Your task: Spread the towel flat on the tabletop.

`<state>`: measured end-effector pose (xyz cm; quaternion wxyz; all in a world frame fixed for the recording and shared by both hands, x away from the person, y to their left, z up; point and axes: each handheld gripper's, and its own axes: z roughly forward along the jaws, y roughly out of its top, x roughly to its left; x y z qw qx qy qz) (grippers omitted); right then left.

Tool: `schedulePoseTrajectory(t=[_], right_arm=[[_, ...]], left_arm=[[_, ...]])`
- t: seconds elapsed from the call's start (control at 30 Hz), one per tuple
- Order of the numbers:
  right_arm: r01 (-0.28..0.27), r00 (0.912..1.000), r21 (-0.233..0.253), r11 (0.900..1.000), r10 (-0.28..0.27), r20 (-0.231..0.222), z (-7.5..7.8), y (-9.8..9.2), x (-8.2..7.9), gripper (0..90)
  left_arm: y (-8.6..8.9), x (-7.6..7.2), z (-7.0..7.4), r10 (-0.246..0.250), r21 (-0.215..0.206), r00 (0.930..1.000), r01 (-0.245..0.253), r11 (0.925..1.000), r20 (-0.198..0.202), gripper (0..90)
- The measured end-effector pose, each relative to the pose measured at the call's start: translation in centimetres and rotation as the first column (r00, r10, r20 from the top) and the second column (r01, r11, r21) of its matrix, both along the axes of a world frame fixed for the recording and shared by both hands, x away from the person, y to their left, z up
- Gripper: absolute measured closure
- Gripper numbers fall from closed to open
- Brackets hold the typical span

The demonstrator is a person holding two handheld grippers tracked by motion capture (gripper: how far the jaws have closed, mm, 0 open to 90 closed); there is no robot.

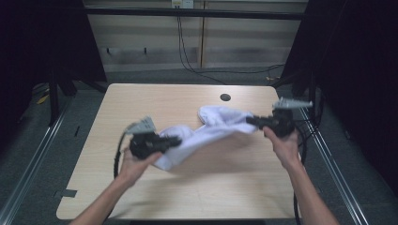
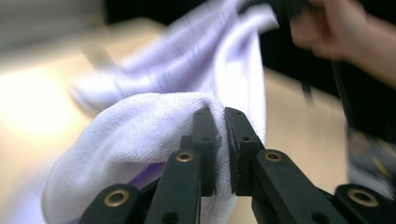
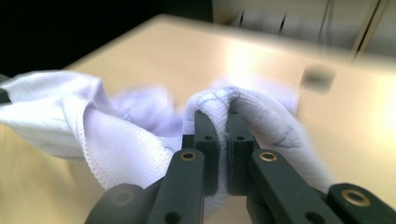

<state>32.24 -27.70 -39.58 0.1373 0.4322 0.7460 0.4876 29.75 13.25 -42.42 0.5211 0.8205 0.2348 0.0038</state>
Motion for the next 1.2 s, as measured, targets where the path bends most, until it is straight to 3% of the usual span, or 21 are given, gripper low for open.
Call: schedulePoseTrajectory(t=[0.07,0.17,0.23,0.27,0.37,0.4,0.43,0.47,0.57,0.6,0.7,0.73,0.83,0.87,0.9,0.97,1.0,1.03,1.07,1.13,1.2], right_arm=[[-0.009,0.9989,-0.018,1.0,0.008,-0.046,-2.8,-0.3,-1.6,86.5],[-0.012,0.994,-0.041,0.999,0.007,-0.109,-5.7,-0.7,-3.4,86.5],[-0.003,0.992,-0.093,0.996,-0.009,-0.126,-6.4,-1.3,-4.1,86.4],[0.029,0.9911,-0.116,0.993,-0.044,-0.126,-6.6,-2.7,-4.4,86.2],[0.068,0.9891,-0.136,0.988,-0.085,-0.121,-6.9,-4.3,-4.6,82.7],[0.07,0.9873,-0.114,0.991,-0.085,-0.134,-7.0,-5.2,-4.5,74.8],[0.092,0.9876,-0.101,0.991,-0.103,-0.118,-7.0,-5.7,-4.7,67.0],[0.119,0.9873,-0.1,0.988,-0.128,-0.094,-6.5,-6.1,-5.1,56.4],[0.115,0.9919,-0.078,0.99,-0.119,-0.044,-5.5,-5.7,-5.9,54.2],[0.115,0.9919,-0.078,0.99,-0.119,-0.044,-5.5,-5.7,-5.9,54.2],[0.064,0.9971,-0.05,0.997,-0.066,-0.037,-5.2,-4.2,-6.4,53.8],[0.001,0.9992,-0.05,0.999,-0.004,-0.041,-5.2,-2.2,-6.6,54.0],[-0.096,0.9949,-0.055,0.994,0.095,-0.037,-5.1,1.2,-6.8,55.0],[-0.096,0.9949,-0.055,0.994,0.095,-0.037,-5.1,1.2,-6.8,55.0],[-0.151,0.9883,-0.058,0.987,0.149,-0.033,-4.9,3.4,-6.7,55.5],[-0.169,0.9853,-0.053,0.984,0.167,-0.034,-4.7,4.4,-6.7,55.6],[-0.216,0.976,-0.032,0.976,0.215,-0.033,-4.7,6.1,-6.4,55.8],[-0.216,0.976,-0.032,0.976,0.215,-0.033,-4.7,6.1,-6.4,55.8],[-0.257,0.9658,-0.032,0.966,0.255,-0.045,-5.0,8.0,-5.9,55.3],[-0.279,0.9594,-0.035,0.96,0.277,-0.055,-5.2,8.9,-5.7,55.2],[-0.338,0.9391,-0.037,0.94,0.335,-0.077,-5.8,12.0,-5.0,53.5]], left_arm=[[-0.2,-1.4,-1.9,-0.038,0.0,0.9972,0.038,0.9993,-0.065,80.8],[0.5,-2.5,-2.8,-0.09,-0.014,0.9926,0.089,0.9959,-0.082,73.1],[1.6,-2.1,-2.5,-0.086,-0.053,0.9925,0.082,0.9953,-0.087,68.7],[2.9,-1.2,-2.2,-0.043,-0.089,0.9966,0.037,0.9953,-0.071,65.7],[4.1,0.2,-2.6,0.014,-0.095,0.9965,-0.021,0.9953,-0.082,59.2],[4.5,1.0,-3.0,0.04,-0.074,0.9951,-0.047,0.9962,-0.09,59.2],[4.8,2.0,-3.8,0.043,-0.048,0.9941,-0.048,0.9977,-0.099,59.0],[5.2,3.2,-5.1,0.094,0.006,0.9886,-0.094,0.9956,-0.118,57.2],[5.5,4.3,-6.7,0.125,0.089,0.9837,-0.114,0.9895,-0.13,58.9],[5.5,4.3,-6.7,0.125,0.089,0.9837,-0.114,0.9895,-0.13,60.5],[5.2,4.3,-7.4,0.123,0.139,0.983,-0.104,0.9848,-0.137,69.3],[4.6,3.9,-8.2,0.084,0.201,0.9876,-0.056,0.978,-0.133,82.4],[4.4,3.0,-7.9,0.073,0.218,0.9879,-0.042,0.975,-0.137,90.0],[4.4,3.0,-7.9,0.073,0.218,0.9879,-0.042,0.975,-0.137,90.0],[4.4,2.5,-7.9,0.06,0.219,0.9881,-0.027,0.9753,-0.142,90.0],[4.5,1.3,-7.8,0.035,0.212,0.9853,0.002,0.9772,-0.168,90.0],[4.6,0.6,-7.7,0.02,0.22,0.9852,0.018,0.9754,-0.17,90.0],[4.7,-0.1,-7.7,0.004,0.22,0.9841,0.036,0.9749,-0.178,90.0],[4.8,-1.4,-7.6,-0.034,0.211,0.978,0.079,0.9743,-0.206,90.0],[4.9,-1.8,-7.5,-0.044,0.209,0.9794,0.086,0.9741,-0.197,88.2],[5.4,-2.0,-6.5,-0.048,0.151,0.9842,0.075,0.9858,-0.17,82.3]])
